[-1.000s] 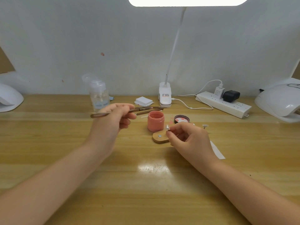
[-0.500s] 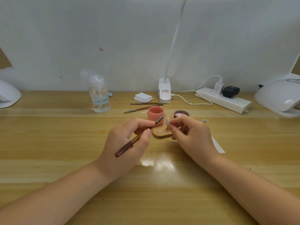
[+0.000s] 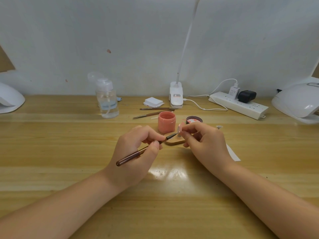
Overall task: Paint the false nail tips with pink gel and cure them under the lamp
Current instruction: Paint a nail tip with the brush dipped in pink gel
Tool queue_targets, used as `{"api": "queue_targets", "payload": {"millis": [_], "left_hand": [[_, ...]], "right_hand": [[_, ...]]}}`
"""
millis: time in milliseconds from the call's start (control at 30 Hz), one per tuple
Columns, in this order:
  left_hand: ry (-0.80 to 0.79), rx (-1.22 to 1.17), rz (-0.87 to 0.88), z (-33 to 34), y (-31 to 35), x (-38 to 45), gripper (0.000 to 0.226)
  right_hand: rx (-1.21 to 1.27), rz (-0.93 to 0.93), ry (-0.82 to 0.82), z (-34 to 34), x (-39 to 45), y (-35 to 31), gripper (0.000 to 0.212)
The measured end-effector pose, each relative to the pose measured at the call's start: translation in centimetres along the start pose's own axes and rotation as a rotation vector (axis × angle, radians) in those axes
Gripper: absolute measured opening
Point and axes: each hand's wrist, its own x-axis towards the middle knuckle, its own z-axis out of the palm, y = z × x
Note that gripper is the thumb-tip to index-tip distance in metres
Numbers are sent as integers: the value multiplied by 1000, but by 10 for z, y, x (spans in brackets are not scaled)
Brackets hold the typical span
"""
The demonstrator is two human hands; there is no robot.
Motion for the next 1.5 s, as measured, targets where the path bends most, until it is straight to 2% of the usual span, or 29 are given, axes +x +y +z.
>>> {"api": "queue_targets", "payload": {"millis": [133,233,367,500,667,867,1100,1367,1500], "left_hand": [[47,-20,-49,3,3,1,20],[25,2,-79,4,3,2,20],[-4,6,-64,2,2,0,25],[33,-44,-59,2,3,-1,23],[5,-19,-116,5,4,0,20],[25,-31,-61,1,4,-2,23],[-14,15,-74,5,3,1,22],[27,5,-55,3,6,-1,27],[-36,20,-67,4,5,0,22]], "right_hand": [[5,7,7,1,0,1,14],[2,-7,2,0,0,0,16],[-4,15,-11,-1,1,1,10],[1,1,-10,-1,0,-2,8],[-18,1,-6,-2,0,-4,10],[-44,-6,-5,-2,1,-5,9],[-149,-91,31,-2,-1,-5,15],[-173,-97,49,-2,0,-3,13],[-180,-109,61,-2,-1,-3,12]]}}
